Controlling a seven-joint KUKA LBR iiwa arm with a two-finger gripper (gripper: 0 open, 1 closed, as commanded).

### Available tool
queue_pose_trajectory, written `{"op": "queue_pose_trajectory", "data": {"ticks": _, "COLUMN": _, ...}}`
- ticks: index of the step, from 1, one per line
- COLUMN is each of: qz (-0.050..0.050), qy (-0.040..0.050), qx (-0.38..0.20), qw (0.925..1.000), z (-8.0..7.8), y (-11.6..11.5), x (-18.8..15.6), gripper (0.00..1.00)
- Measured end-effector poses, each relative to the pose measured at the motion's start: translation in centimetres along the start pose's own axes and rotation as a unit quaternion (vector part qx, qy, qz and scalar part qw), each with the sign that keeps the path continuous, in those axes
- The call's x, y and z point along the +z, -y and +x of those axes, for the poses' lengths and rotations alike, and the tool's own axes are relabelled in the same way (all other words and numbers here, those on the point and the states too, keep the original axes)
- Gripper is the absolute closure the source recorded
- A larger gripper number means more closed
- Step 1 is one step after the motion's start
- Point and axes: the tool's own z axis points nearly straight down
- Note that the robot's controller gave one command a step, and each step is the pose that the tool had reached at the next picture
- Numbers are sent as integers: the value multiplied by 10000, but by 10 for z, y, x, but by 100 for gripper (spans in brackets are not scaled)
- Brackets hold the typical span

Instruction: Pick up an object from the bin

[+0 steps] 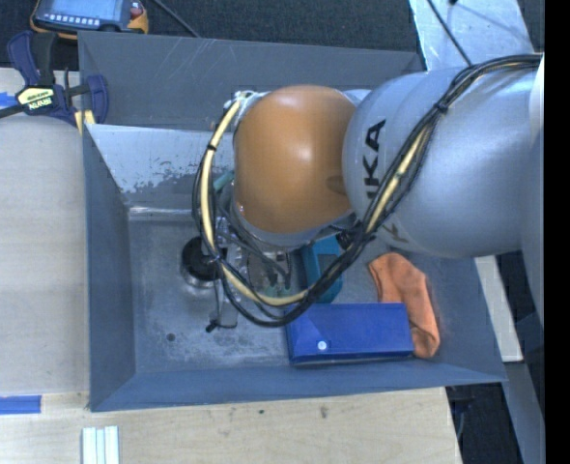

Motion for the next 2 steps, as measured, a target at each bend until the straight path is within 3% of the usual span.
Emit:
{"op": "queue_pose_trajectory", "data": {"ticks": 1, "qz": -12, "qy": 39, "qx": 18, "qw": 10000, "z": -2, "y": 1, "x": -5, "gripper": 0}}
{"op": "queue_pose_trajectory", "data": {"ticks": 2, "qz": -23, "qy": 68, "qx": 14, "qw": 10000, "z": -50, "y": 32, "x": 25, "gripper": 0}}
